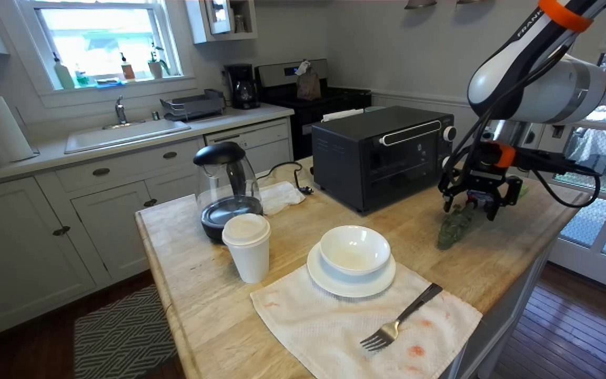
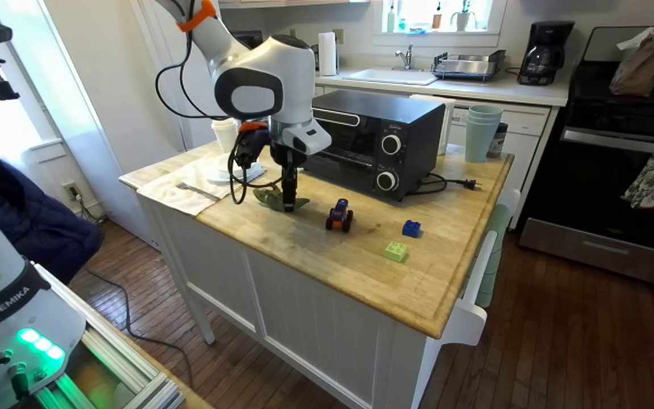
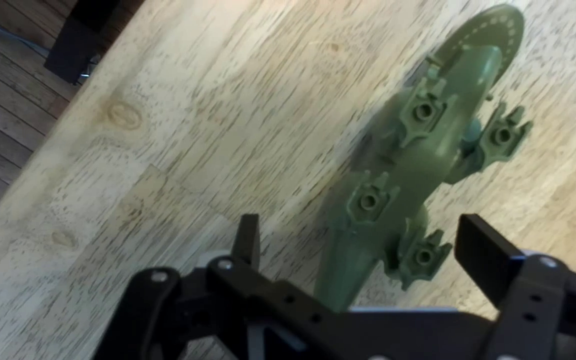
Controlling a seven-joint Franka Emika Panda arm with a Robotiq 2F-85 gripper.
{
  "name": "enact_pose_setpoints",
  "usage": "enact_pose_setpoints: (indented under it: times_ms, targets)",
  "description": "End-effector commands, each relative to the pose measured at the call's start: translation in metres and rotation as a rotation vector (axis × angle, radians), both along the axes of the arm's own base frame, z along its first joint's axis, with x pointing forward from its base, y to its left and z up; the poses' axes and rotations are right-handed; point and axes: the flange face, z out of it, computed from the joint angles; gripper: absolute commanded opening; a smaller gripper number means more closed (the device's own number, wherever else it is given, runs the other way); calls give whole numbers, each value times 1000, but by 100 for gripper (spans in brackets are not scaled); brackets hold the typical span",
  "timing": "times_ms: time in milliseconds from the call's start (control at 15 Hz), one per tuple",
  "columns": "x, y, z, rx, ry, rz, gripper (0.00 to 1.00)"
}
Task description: Place the toy animal upright
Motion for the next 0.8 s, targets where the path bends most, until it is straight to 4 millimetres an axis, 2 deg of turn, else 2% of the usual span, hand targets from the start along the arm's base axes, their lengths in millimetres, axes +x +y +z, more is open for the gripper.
enact_pose_setpoints:
  times_ms: [0, 333, 733]
  targets:
    - [-2, 0, 0, 9, 62, 17, 100]
    - [-9, -1, -5, -34, 153, 24, 100]
    - [-9, 1, -6, -59, 175, 28, 100]
